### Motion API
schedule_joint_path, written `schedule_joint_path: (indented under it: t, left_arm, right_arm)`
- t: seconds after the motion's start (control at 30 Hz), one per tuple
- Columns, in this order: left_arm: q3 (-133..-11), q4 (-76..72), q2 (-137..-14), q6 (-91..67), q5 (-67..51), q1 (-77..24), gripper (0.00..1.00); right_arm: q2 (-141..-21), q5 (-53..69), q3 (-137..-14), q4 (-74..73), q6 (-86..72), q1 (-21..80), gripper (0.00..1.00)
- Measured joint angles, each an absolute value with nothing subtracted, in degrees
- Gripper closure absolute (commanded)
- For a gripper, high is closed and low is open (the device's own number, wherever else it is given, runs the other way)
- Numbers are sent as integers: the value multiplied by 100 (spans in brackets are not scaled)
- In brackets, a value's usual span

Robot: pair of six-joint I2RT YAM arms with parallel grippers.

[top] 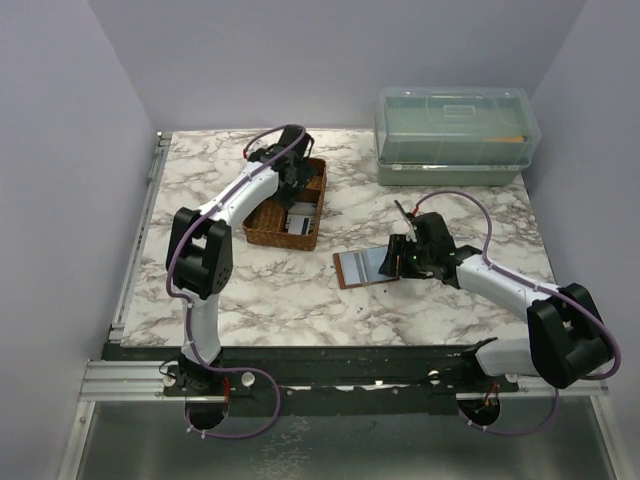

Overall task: Put the credit cards into the card holder
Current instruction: Pick up the credit card from the storage box.

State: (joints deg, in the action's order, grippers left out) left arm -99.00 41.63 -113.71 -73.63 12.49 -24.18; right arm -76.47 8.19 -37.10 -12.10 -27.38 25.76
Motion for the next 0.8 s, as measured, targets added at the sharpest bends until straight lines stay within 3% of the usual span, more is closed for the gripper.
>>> schedule_joint_path:
  t: [0.1,0.8]
  left_arm:
    - [-9900,4377,-11511,-7596,1472,-2536,31]
    - [-11050,5415,-12676,-8204,2215,-2700,36]
  right_arm:
    - [-7579,854,-3710,-1210,-2735,2576,39]
    - [-7382,1441,-3651,-1100,-2552,2539,39]
